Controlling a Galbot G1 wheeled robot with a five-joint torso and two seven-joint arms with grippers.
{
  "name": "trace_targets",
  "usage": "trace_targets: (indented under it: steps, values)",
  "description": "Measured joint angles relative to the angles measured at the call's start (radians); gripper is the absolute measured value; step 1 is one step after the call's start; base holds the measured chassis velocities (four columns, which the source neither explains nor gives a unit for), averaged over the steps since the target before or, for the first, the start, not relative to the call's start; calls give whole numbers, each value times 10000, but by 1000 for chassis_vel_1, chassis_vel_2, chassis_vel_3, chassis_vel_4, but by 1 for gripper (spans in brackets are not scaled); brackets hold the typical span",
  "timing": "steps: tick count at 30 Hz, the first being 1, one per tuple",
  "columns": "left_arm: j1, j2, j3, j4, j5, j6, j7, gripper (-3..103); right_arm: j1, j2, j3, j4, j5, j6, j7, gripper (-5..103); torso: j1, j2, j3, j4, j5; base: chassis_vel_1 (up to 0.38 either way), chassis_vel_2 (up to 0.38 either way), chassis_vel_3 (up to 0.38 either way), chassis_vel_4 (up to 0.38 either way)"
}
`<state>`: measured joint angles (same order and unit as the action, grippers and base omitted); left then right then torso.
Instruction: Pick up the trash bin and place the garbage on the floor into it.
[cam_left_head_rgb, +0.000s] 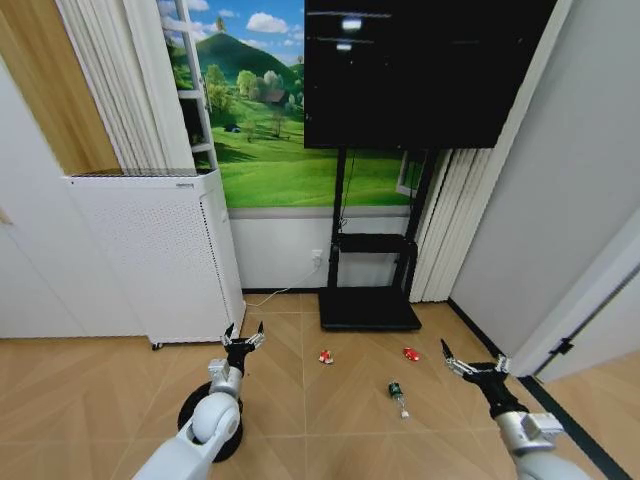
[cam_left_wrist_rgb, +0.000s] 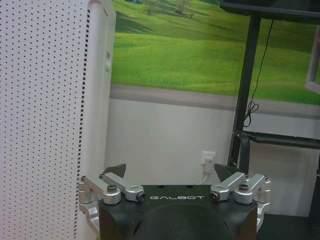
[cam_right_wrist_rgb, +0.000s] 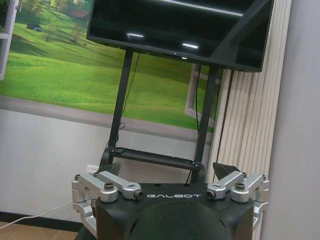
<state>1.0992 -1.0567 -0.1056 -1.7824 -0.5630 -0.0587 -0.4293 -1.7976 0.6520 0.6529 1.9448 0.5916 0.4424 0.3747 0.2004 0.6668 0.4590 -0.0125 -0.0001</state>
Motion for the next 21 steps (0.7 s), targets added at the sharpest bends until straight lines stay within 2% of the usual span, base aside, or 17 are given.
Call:
trace_targets:
  steps: [4, 5, 8, 10, 12, 14, 15, 21]
  values:
    - [13, -6, -8, 34, -15, -23, 10, 97, 11, 23, -13, -23, -17, 10, 1, 100, 0, 0, -1, -1, 0, 0, 0, 0, 0]
    - [16, -7, -16, 69, -18, -40, 23, 100, 17, 37, -13, -53, -37, 17, 2, 100, 0, 0, 0, 0, 0, 0, 0, 0, 0]
    - [46, -32, -61, 143, -70, 37, 23, 87, 0, 115, -14, -159, -144, 87, -17, 100, 1, 0, 0, 0, 1, 0, 0, 0, 0]
    - [53, -37, -69, 152, -75, 67, 12, 87, -4, 132, -14, -168, -154, 95, -18, 100, 1, -1, 0, 0, 1, 0, 0, 0, 0]
    - [118, -68, -129, 168, -146, 312, -86, 93, -13, 220, -39, -186, -227, 116, -27, 100, 1, 0, 0, -1, 0, 0, 0, 0, 0]
    - [138, -72, -144, 168, -162, 393, -126, 93, -20, 240, -44, -186, -233, 118, -30, 100, 1, -3, -2, -1, 1, 0, 0, 0, 0]
    - [170, -80, -184, 168, -162, 490, -176, 97, -38, 262, -48, -186, -250, 134, -51, 100, -8, -28, -16, 0, 0, 0, 0, 0, 0]
    - [251, -99, -235, 142, -129, 607, -278, 100, -89, 339, -48, -186, -257, 247, -184, 100, -105, -250, -141, -1, 0, 0, 0, 0, 0]
